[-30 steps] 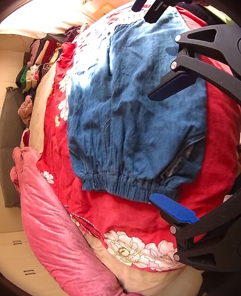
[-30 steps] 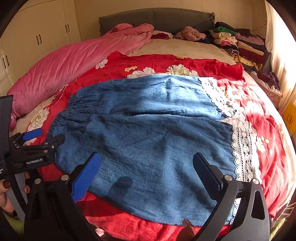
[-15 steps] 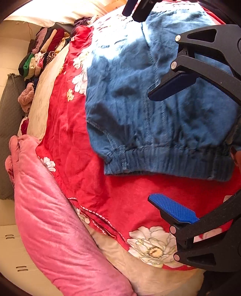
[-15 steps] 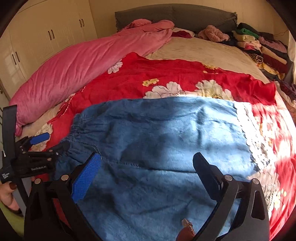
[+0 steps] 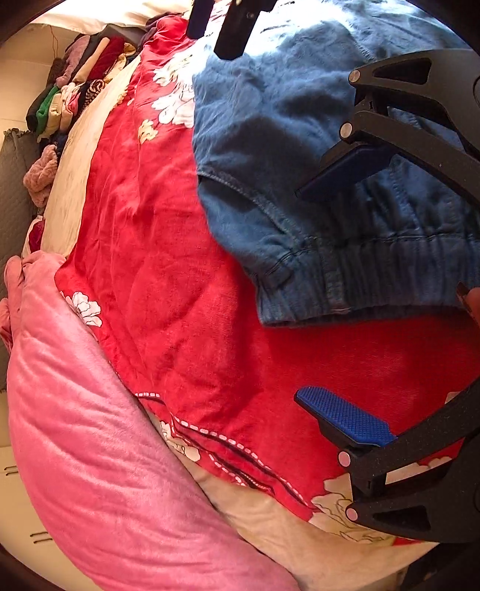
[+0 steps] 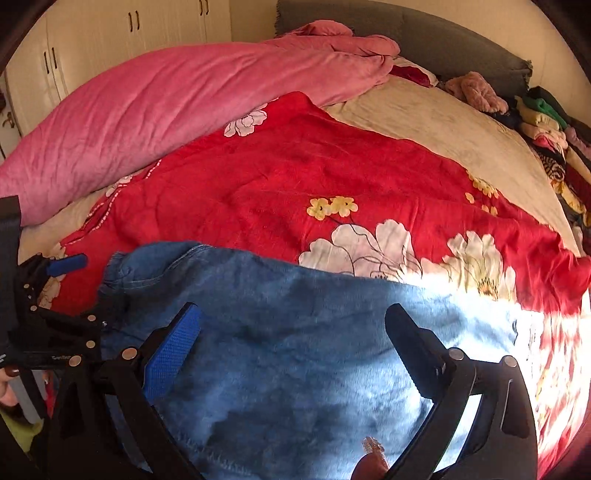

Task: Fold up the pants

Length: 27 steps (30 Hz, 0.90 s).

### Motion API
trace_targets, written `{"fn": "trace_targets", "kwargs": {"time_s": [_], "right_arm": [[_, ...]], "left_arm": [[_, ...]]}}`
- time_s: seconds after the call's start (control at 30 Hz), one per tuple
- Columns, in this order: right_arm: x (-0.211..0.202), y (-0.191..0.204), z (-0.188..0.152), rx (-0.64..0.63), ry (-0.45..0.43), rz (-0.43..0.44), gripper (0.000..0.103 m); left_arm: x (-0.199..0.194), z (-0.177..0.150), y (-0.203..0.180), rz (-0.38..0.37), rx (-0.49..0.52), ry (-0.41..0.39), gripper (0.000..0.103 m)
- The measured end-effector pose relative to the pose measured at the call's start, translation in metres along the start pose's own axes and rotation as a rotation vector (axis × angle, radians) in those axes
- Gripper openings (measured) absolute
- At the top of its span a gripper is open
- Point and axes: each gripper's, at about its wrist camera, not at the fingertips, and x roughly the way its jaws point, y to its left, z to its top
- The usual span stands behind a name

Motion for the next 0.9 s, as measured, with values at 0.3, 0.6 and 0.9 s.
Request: {"fn": "trace_targets", "kwargs": {"time_s": [0.3,0.6,0.9], "right_arm": [[0.045,0.004,0.021,-0.08,0.062,-0.019,0.099],[0.081,0.006,0.025,-0.152,0.141,-0.033,0.099],[0.075,0.009,0.017,-0.176,0.084,0.012,0.071]], "left_arm": [[0.023,0.01,0.004,-0.028,0.022,0.025,0.094],[0.022,0.008,-0.006,-0.086,0.097,-0.012,0.045],[-0.025,-0.002,-0.011,-0.122,0.154,-0.14,0.029]]}}
